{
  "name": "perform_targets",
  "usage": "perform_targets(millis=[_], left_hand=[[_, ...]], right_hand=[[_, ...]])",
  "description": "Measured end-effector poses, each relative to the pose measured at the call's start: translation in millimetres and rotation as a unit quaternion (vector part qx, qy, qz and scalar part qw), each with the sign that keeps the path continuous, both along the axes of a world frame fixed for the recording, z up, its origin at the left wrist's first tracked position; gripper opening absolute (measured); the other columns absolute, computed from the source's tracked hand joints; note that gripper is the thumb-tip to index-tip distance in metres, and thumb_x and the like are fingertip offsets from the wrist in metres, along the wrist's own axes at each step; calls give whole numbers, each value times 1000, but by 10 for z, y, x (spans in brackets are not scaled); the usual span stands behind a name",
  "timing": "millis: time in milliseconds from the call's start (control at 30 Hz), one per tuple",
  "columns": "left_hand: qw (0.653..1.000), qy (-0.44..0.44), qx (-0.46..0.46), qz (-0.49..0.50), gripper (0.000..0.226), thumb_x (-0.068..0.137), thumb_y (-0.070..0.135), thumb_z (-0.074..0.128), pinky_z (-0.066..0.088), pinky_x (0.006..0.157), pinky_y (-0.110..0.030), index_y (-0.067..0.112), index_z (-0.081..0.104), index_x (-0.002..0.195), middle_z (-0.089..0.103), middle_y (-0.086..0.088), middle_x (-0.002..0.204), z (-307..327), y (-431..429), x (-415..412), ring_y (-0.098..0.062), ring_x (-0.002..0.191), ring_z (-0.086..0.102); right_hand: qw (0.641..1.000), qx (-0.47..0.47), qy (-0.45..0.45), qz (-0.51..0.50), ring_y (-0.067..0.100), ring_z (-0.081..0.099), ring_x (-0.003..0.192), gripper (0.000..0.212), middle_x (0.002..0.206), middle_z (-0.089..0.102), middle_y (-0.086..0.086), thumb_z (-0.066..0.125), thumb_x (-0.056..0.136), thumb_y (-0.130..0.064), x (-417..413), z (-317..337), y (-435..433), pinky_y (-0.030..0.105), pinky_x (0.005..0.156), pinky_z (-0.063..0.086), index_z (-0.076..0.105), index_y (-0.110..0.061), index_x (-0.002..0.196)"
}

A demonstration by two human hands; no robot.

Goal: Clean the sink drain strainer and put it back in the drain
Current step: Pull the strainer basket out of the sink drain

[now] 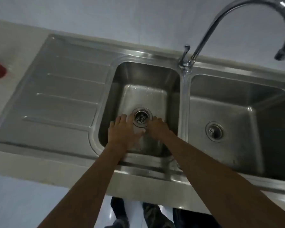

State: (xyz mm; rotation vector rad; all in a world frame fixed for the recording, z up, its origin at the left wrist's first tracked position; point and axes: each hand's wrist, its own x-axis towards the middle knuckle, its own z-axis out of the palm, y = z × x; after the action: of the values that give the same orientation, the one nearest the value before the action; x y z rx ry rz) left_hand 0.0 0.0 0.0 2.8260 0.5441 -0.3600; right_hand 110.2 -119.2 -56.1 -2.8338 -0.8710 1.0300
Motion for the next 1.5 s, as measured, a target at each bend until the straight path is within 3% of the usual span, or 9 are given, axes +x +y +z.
perform_targets(millis=[267, 467, 600, 800, 1000, 1233, 1367, 1500], left_hand=[[998, 65, -2, -3, 87, 87, 75, 50, 31, 114, -53, 22, 27, 152, 36, -9, 155, -560, 201, 287, -31, 142, 36], [995, 95, 5, -33, 87, 86, 74, 52, 32, 111, -52, 21, 30, 150, 41, -11, 149, -798, 262, 425, -32, 138, 40], [994, 95, 11, -51, 85, 85, 74, 54, 36, 108, -49, 22, 33, 148, 45, -11, 145, -830, 276, 475, -32, 134, 44], [994, 79, 17, -70, 83, 86, 74, 52, 38, 108, -49, 21, 34, 148, 47, -11, 144, -803, 300, 505, -32, 133, 46], [995, 74, 6, -70, 81, 87, 72, 52, 36, 109, -49, 23, 33, 148, 45, -10, 146, -761, 359, 502, -30, 136, 43], [994, 88, -7, -64, 83, 89, 72, 48, 31, 114, -52, 23, 26, 152, 37, -10, 153, -763, 405, 472, -30, 141, 37], [995, 80, -24, -53, 93, 88, 73, 51, 28, 116, -53, 22, 15, 157, 27, -9, 160, -782, 394, 431, -31, 146, 31], [995, 56, -78, -27, 103, 83, 73, 59, 29, 116, -54, 23, 9, 158, 20, -10, 163, -787, 388, 403, -31, 149, 26]], right_hand=[[999, -29, -29, -22, 39, 37, 127, 48, 143, 34, 20, 52, 99, -38, 114, -471, 204, 50, 102, 40, 44, -28, 145], [995, -79, -53, -15, 36, 33, 130, 55, 145, 31, 18, 53, 95, -56, 120, -607, 255, 49, 103, 37, 48, -32, 144], [997, -64, -46, -25, 38, 34, 129, 54, 142, 33, 19, 56, 93, -57, 113, -623, 205, 51, 102, 38, 47, -36, 142], [995, 6, -88, -39, 37, 31, 131, 48, 144, 32, 17, 65, 92, -44, 94, -576, 188, 50, 102, 41, 55, -29, 137], [992, 76, -102, -7, 33, 30, 137, 49, 162, 22, 4, 70, 87, -44, 145, -604, 145, 50, 104, 39, 64, -24, 131], [990, 111, -92, -5, 29, 36, 130, 39, 159, 30, 0, 76, 85, -38, 208, -626, 174, 42, 95, 50, 73, -14, 114], [987, 122, -108, 10, 32, 43, 126, 64, 149, 42, 6, 81, 76, -37, 239, -602, 210, 42, 91, 50, 55, -18, 132], [979, 166, -110, -44, 30, 52, 118, 92, 140, 52, 6, 89, 62, -43, 197, -562, 213, 42, 86, 51, 39, -20, 136]])
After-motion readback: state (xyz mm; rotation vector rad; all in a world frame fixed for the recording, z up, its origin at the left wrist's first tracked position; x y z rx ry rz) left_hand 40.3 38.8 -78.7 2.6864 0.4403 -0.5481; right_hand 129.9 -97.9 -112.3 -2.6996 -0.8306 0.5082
